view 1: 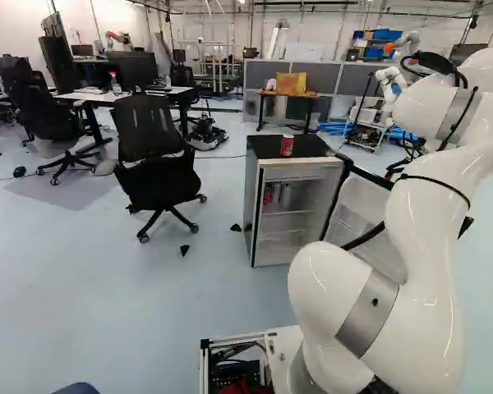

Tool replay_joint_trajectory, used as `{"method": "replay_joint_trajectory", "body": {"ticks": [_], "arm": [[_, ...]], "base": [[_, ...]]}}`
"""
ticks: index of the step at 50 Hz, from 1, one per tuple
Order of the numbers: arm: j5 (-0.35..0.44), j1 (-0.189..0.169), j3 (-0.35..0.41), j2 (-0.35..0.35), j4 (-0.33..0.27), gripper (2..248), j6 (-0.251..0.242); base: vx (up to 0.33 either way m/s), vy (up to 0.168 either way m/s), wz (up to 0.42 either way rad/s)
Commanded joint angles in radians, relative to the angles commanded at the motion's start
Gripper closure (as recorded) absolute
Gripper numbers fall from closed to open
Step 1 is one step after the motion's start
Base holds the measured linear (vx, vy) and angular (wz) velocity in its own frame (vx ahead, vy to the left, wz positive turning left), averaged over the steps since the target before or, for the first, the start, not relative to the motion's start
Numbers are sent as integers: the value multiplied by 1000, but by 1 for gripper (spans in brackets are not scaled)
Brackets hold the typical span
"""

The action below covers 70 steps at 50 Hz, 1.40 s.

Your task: Grab a drink from the fridge

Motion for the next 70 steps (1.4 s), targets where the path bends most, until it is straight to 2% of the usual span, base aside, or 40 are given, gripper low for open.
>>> {"method": "replay_joint_trajectory", "body": {"ticks": [29,70], "arm": [[0,-6,50,31,0,3,0],[0,-18,199,124,0,3,0]], "base": [[0,0,0],[0,0,0]]}}
